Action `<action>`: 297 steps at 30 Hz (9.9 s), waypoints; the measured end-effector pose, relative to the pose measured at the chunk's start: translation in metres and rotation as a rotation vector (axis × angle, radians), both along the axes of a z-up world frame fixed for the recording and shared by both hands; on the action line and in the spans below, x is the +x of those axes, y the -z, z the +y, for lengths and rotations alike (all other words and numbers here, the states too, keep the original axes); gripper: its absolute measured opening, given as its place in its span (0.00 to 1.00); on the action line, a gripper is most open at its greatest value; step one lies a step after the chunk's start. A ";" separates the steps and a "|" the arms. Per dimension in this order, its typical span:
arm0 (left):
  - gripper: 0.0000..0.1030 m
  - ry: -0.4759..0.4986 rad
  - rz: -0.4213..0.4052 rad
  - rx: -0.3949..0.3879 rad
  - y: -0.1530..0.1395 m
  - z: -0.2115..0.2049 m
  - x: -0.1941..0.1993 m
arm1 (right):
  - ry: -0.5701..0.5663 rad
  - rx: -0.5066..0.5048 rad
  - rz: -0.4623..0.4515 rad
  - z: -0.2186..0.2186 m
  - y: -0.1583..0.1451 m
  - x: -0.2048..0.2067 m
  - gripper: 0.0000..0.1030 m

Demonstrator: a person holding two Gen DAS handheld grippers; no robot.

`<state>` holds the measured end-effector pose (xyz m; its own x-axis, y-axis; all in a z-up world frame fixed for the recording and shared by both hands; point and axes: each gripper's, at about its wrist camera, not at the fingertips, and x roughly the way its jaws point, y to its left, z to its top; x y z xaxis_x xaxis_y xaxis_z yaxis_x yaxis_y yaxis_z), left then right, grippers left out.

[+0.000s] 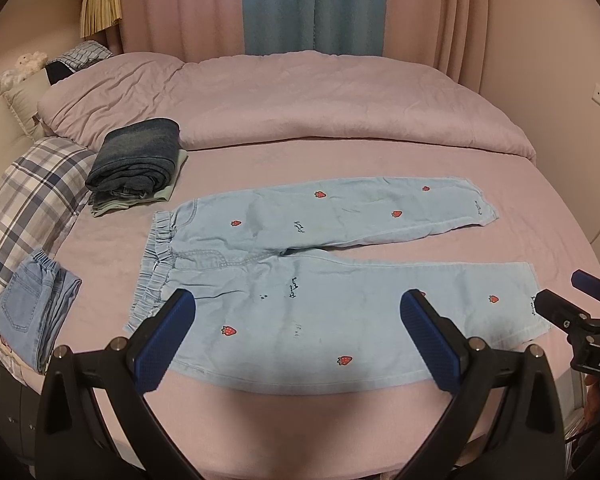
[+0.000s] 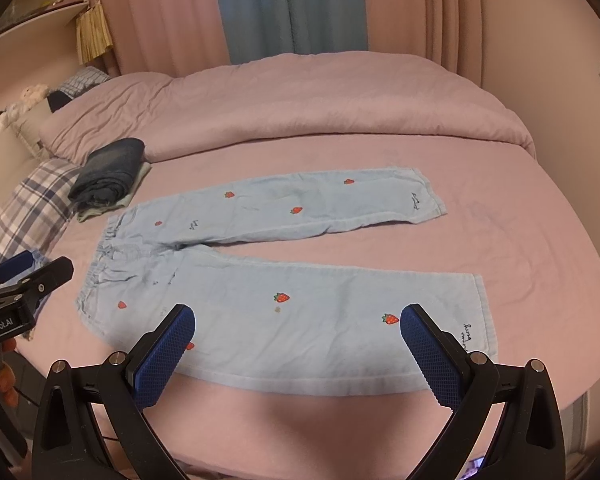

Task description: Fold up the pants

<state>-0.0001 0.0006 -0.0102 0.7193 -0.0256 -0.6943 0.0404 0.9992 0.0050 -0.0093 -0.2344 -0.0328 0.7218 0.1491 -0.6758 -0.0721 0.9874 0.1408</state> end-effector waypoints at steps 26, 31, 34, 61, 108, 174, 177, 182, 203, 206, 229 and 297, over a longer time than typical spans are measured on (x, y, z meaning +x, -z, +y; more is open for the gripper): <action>0.99 -0.085 0.081 -0.252 0.049 0.065 0.028 | -0.155 -0.055 0.056 0.035 0.031 0.017 0.99; 0.99 -0.334 0.172 -0.500 0.112 0.149 0.034 | -0.428 -0.229 0.117 0.102 0.074 0.017 0.99; 0.99 -0.457 0.234 -0.633 0.146 0.197 0.026 | -0.578 -0.323 0.109 0.134 0.092 0.012 0.99; 0.19 -0.505 0.236 -0.702 0.192 0.250 0.031 | -0.952 -0.499 -0.037 0.265 0.172 0.009 0.16; 0.65 0.171 0.400 -0.069 0.177 0.242 0.317 | -0.759 -0.347 0.280 0.162 0.132 0.375 0.68; 0.10 0.451 0.047 0.360 0.096 0.173 0.184 | -0.817 -0.476 -0.152 0.159 0.056 0.090 0.68; 0.10 0.446 0.052 0.354 0.093 0.172 0.183 | -0.804 -0.540 -0.226 0.167 0.074 0.079 0.64; 0.11 0.442 0.051 0.348 0.092 0.174 0.177 | -0.768 -0.703 -0.121 0.189 0.113 0.113 0.09; 0.10 0.428 0.050 0.337 0.156 0.190 0.057 | -1.002 -0.790 -0.080 0.198 0.145 -0.008 0.04; 0.14 0.459 0.053 0.378 0.159 0.187 0.054 | -1.013 -0.782 -0.051 0.197 0.139 -0.005 0.04; 0.75 0.423 0.049 -0.164 0.117 0.127 0.048 | -0.112 0.101 0.327 -0.016 0.079 0.164 0.61; 0.64 0.744 0.154 -0.035 0.119 -0.090 0.051 | 0.578 0.161 -0.065 -0.180 0.091 -0.033 0.51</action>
<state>0.0512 -0.0892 -0.1294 0.3990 -0.4897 -0.7752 0.7011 0.7078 -0.0862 -0.0423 -0.4145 -0.1241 0.7557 -0.1830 -0.6288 0.4560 0.8362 0.3047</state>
